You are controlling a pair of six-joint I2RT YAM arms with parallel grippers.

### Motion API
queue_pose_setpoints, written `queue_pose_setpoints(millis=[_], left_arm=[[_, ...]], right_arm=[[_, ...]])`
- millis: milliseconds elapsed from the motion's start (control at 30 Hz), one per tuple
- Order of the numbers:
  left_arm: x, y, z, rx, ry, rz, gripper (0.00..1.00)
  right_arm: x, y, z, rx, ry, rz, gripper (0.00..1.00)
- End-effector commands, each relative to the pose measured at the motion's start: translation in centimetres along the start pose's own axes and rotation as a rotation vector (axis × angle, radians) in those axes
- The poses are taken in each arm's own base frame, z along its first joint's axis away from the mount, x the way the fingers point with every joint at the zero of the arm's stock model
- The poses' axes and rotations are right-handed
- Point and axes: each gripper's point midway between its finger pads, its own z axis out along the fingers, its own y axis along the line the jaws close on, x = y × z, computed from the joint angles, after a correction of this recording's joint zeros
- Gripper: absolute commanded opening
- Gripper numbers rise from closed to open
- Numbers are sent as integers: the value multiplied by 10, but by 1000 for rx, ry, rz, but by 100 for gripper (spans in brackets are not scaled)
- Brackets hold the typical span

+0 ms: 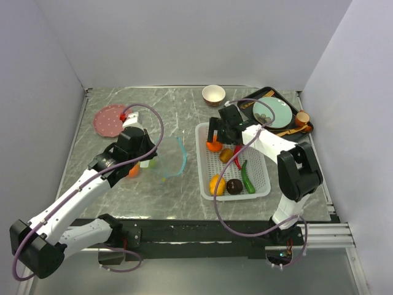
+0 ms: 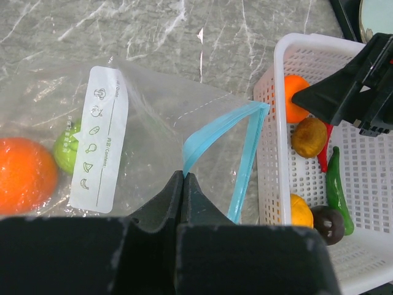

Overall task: Place the food in the zip-top bag and seal the zipper
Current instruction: Pick up the fake fruit from the bin.

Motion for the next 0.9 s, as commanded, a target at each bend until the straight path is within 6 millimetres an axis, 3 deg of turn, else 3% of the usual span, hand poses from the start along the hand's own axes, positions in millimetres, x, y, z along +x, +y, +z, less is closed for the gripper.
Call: queue_pose_setpoints(millis=[0,167,233,267,333,367,433,500,733,767,833,867], left_arm=[[-12,-5,-6,21,-40,2,1],[-15,-7,-6,26,-47,-5,1],[-24,-13,-10,34,-54,-2,1],[-27,-13,-9,22,-54,8,1],[-37,-16,-12,9,-67,12,1],[-39,-15,-11,-2,-69,18,1],[-45,-17,-10,2,-86,17,1],[-45,-19,-8,2,-89,11,1],[-21,-22,6,45,-29,-10,1],[-17,-22,7,51,-14,-9,1],[-6,-24,9,71,22,0,1],[-3,-22,9,67,31,4,1]], right_arm=[[-15,9,0,-29,-19,-28,100],[-19,15,7,-41,1,-35,100],[-23,2,4,47,8,-34,100],[-36,6,0,41,-10,-28,100],[-39,16,-6,-4,27,-57,100],[-54,25,-9,-27,17,-68,100],[-53,25,-16,-18,69,-111,100],[-67,31,-24,-37,59,-138,100],[-58,33,-37,-68,52,-50,100],[-45,28,-40,-75,57,-31,100],[-46,33,-41,-108,2,49,100],[-35,27,-41,-98,2,77,100]])
